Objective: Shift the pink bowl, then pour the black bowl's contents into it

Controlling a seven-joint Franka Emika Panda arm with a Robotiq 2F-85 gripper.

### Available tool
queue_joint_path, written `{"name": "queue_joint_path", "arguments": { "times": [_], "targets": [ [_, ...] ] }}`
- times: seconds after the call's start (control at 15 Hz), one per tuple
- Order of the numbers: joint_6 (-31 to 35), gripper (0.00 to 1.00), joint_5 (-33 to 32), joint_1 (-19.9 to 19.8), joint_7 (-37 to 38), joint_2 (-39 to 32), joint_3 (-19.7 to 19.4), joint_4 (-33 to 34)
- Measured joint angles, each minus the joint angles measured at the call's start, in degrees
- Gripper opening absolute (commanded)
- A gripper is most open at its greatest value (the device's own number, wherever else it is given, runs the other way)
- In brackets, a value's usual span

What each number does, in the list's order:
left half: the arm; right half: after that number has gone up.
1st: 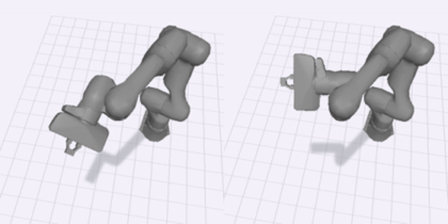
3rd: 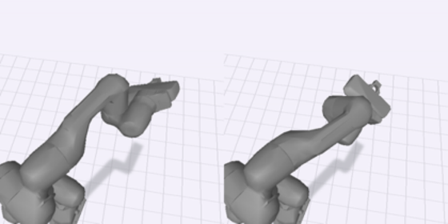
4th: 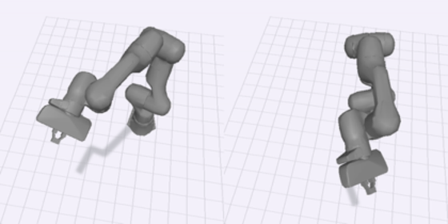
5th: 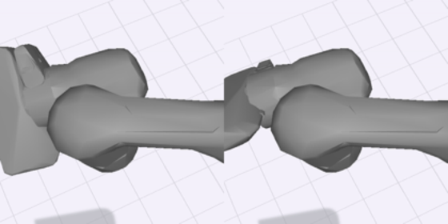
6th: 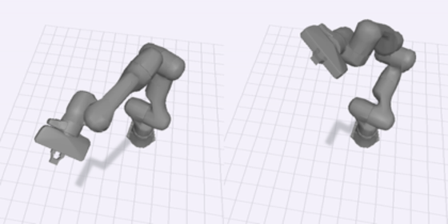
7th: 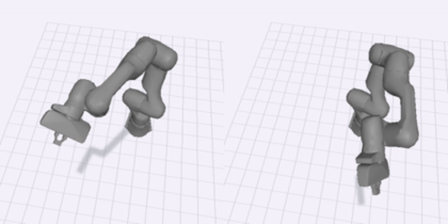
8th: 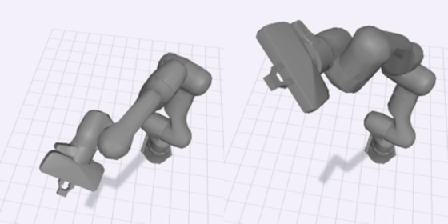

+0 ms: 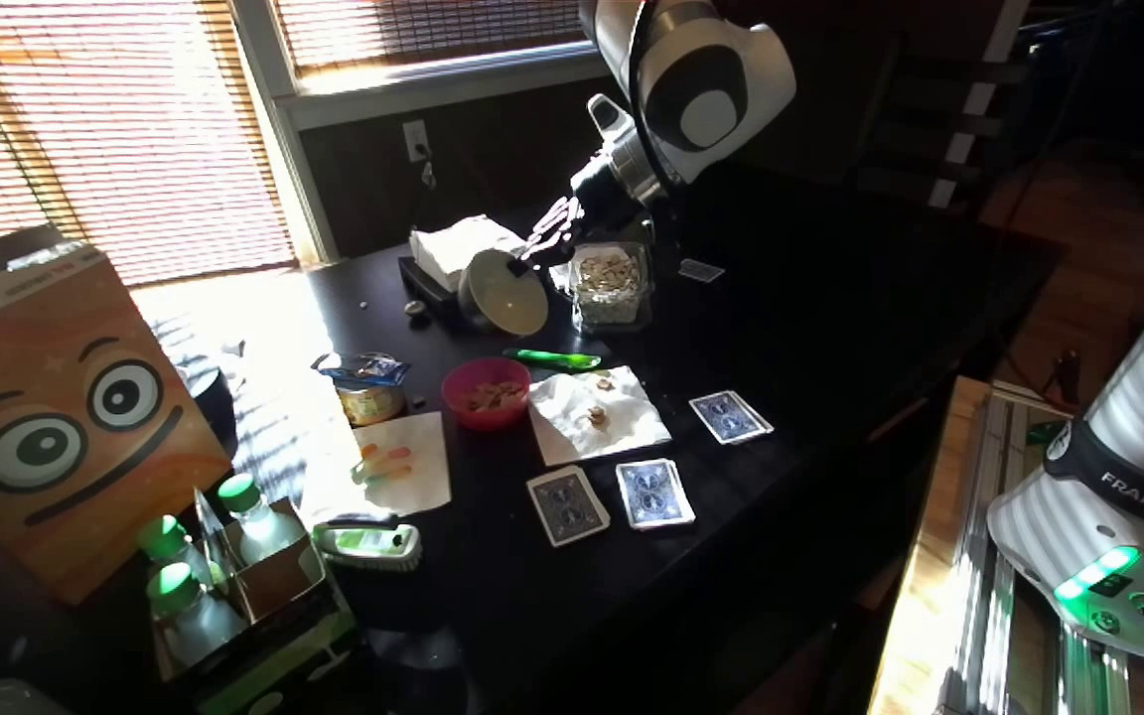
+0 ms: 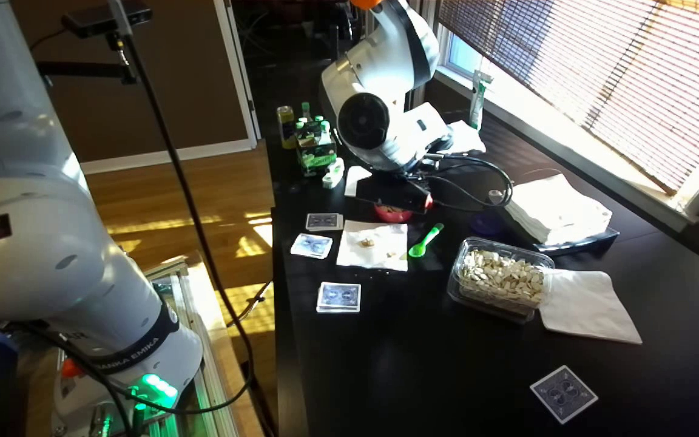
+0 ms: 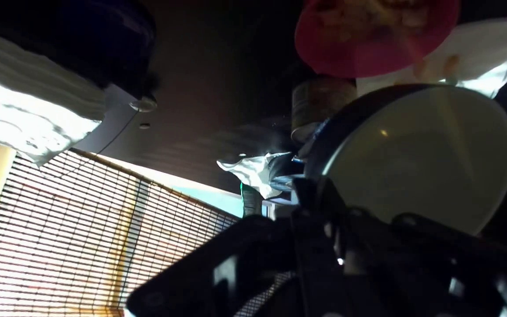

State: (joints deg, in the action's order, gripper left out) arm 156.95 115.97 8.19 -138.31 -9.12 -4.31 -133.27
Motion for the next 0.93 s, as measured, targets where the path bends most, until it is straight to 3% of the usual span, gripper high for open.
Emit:
{"name": "queue_joint_path", "arguments": {
  "times": [0.4, 0.93],
  "targets": [
    [5.21, 0.02, -15.18, 0.02, 14.27, -0.03, -0.17, -0.09],
    [5.47, 0.02, -37.97, -0.24, 34.07, -0.67, -3.15, -1.89]
  ]
}}
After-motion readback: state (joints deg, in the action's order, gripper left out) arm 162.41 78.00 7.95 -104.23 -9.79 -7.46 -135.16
